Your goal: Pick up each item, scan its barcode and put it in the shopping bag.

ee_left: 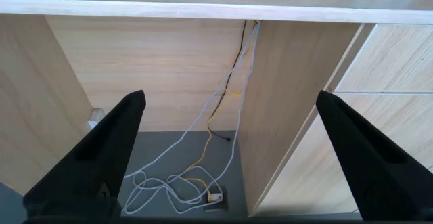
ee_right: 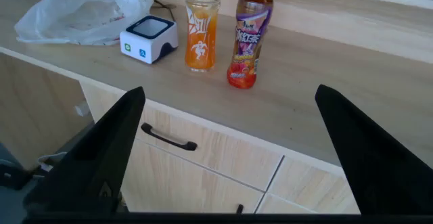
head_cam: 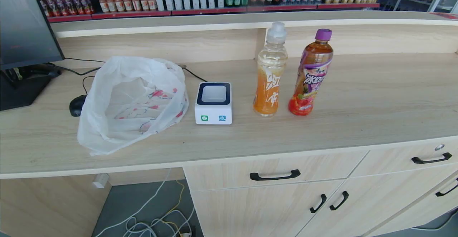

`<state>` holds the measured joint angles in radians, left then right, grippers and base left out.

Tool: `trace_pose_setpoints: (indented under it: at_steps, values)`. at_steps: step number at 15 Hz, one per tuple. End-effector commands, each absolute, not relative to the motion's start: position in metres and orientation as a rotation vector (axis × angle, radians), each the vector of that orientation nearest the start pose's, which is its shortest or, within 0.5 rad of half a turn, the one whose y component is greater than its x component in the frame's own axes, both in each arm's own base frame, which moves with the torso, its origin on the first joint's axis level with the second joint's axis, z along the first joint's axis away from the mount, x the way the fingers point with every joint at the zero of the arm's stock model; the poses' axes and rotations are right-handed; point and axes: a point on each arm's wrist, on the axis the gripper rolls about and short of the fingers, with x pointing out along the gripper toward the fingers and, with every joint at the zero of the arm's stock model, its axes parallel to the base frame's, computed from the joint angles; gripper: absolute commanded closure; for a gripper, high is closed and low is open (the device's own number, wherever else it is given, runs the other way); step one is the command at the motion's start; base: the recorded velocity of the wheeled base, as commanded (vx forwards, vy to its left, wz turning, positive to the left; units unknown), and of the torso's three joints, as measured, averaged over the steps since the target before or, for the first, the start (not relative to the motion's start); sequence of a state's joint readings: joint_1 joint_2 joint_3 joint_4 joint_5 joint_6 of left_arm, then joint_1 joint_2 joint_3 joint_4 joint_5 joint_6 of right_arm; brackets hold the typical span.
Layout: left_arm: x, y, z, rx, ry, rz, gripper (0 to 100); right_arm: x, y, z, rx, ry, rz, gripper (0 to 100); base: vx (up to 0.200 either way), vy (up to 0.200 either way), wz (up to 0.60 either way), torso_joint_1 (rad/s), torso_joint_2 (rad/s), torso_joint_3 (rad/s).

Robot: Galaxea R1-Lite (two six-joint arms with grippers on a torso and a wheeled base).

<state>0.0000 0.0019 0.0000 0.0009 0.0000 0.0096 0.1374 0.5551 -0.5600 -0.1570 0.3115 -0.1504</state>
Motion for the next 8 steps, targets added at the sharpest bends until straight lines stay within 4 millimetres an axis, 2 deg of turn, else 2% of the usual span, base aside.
trace_pose_setpoints:
  at_steps: [1,8]
  values:
    - [-0.0227,0.0,0.0755,0.009,0.002,0.0,0,0.0381,0.0137,0.2529,-0.163,-0.154,0.476,0,0.0,0.0,0.0,0.0,0.0,0.0]
    - [-0.0227,0.0,0.0755,0.011,0.002,0.0,0,0.0425,0.0151,0.2512,-0.158,-0.139,0.491,0,0.0,0.0,0.0,0.0,0.0,0.0]
